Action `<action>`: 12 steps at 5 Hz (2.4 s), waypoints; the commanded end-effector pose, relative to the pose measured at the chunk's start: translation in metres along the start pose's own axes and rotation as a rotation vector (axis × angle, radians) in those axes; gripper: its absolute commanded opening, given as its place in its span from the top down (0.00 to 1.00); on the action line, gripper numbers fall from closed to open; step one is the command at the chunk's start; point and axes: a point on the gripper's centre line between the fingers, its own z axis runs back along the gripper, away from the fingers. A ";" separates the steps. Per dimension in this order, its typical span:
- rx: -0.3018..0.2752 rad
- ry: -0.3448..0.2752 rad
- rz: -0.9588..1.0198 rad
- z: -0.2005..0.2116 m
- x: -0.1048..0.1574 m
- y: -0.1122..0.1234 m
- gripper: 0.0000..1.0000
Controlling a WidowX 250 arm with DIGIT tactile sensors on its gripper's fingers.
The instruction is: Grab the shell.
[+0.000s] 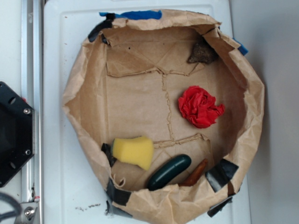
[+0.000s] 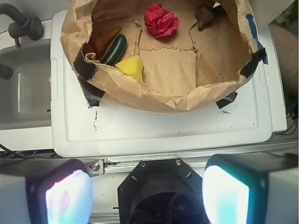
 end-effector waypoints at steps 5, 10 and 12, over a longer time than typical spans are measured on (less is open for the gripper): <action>-0.113 -0.062 -0.385 -0.037 0.113 -0.007 0.00; -0.121 -0.155 -0.731 -0.053 0.151 -0.010 0.00; -0.108 -0.246 -0.839 -0.080 0.154 0.009 0.00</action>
